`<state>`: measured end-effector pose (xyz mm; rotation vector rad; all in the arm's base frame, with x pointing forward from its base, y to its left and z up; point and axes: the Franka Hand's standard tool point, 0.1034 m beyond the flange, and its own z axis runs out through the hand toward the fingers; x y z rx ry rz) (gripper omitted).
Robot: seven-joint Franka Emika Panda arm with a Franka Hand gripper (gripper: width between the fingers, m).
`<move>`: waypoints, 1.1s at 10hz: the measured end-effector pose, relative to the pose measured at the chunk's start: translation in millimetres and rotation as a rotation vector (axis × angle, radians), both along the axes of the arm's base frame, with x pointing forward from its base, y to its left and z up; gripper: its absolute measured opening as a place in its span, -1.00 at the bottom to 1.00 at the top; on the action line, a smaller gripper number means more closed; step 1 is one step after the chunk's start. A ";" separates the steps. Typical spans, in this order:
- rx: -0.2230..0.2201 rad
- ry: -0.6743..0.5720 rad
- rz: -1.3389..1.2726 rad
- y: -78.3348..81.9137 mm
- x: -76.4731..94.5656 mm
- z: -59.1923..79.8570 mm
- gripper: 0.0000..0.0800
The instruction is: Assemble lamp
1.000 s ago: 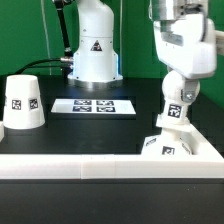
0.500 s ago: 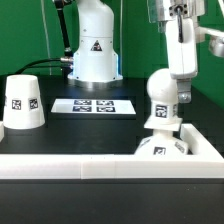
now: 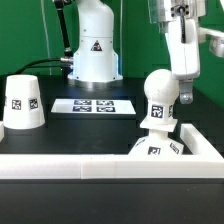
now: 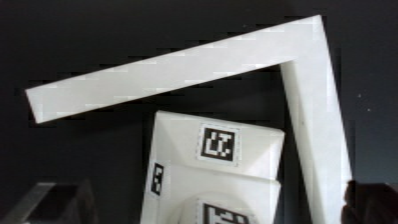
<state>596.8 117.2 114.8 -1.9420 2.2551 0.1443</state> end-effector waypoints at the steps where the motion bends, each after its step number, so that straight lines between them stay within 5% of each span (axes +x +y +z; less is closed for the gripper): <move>1: -0.002 -0.008 0.058 5.7 -3.5 2.4 0.75; 6: -0.051 -0.005 0.297 21.9 -39.3 -11.3 0.75; 11: -0.059 -0.011 0.371 22.4 -40.0 -10.8 0.75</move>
Offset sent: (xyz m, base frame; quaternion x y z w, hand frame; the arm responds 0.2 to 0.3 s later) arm -0.0333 -0.0017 -0.0007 -0.0430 0.0979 -0.2363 0.9658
